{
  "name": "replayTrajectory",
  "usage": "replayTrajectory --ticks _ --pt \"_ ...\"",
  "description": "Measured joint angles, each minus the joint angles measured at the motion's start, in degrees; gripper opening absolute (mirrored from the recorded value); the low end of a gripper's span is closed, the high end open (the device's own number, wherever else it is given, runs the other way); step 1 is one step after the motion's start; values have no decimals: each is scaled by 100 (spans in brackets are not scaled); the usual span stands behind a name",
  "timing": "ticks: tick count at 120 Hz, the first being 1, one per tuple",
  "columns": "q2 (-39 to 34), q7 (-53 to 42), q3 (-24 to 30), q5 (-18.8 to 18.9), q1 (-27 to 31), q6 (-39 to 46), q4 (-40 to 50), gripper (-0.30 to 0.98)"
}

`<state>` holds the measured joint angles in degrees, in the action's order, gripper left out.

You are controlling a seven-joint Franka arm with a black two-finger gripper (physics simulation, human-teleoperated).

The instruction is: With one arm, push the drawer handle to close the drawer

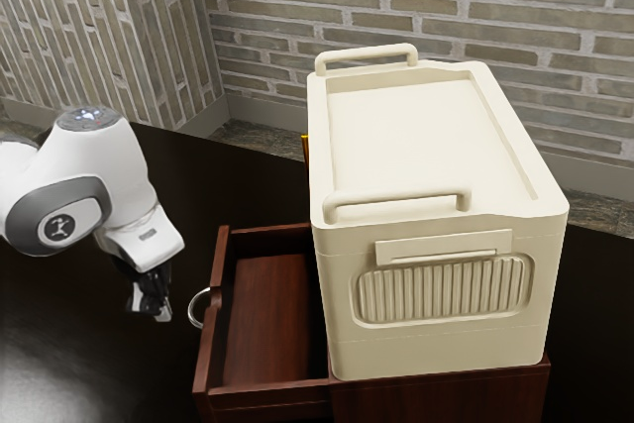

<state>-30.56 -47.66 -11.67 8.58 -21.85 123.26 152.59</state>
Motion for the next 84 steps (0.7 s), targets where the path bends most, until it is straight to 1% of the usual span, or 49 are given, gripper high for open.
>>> replayTrajectory --ticks 25,62,84 --pt "234 -137 17 -73 -56 364 -21 -10" --pt "541 -267 90 -307 -192 758 -104 -10" --pt "799 -310 480 -560 -209 855 -353 -10"
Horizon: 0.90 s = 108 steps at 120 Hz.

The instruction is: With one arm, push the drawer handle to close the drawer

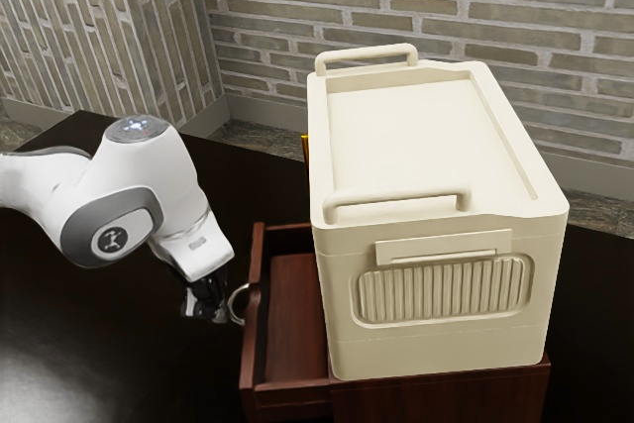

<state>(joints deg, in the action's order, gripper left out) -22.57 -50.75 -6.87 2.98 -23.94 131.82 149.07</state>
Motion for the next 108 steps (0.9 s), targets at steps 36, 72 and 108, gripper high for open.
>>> replayTrajectory --ticks 36,72,108 --pt "295 -16 347 -330 -50 49 -368 -10" --pt "582 -15 611 -518 -65 65 -652 -10" --pt "902 -18 764 -551 -120 68 -1048 -9"
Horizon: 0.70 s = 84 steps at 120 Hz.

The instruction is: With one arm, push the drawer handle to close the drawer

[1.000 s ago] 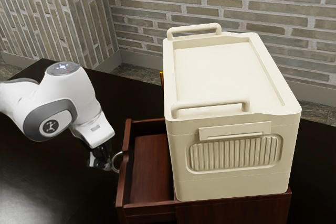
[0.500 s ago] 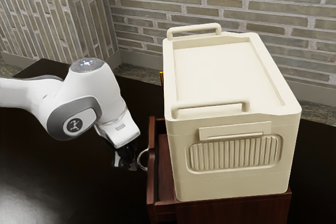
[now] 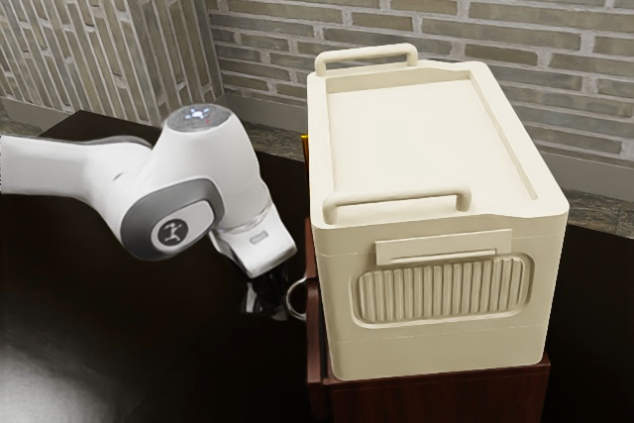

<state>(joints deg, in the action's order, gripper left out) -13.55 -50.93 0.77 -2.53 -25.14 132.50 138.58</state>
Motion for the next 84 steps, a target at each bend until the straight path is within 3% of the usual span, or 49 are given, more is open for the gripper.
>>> replayTrajectory --ticks 52,84 --pt "387 -20 11 14 -89 1 -389 -10" --pt "620 -584 5 112 -17 12 -584 -16"
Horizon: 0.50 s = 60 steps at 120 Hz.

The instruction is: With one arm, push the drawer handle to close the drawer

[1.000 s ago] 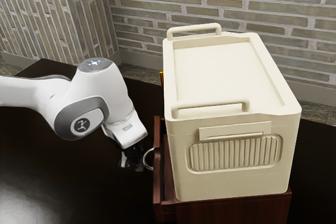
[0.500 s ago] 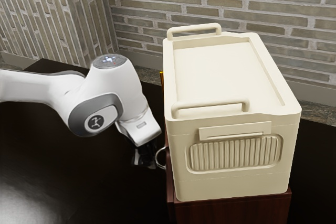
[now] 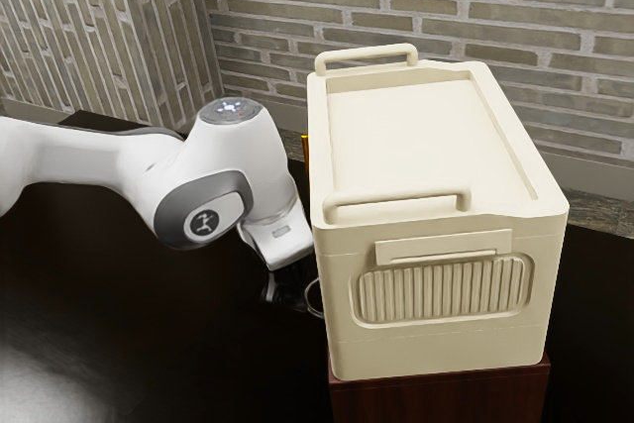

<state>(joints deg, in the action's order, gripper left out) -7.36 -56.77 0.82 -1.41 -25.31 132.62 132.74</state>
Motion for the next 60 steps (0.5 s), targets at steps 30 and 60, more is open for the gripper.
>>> replayTrajectory --ticks 30,60 --pt "-136 171 -7 -75 3 -80 83 -9" --pt "-424 301 -43 -94 -39 -213 225 -10"
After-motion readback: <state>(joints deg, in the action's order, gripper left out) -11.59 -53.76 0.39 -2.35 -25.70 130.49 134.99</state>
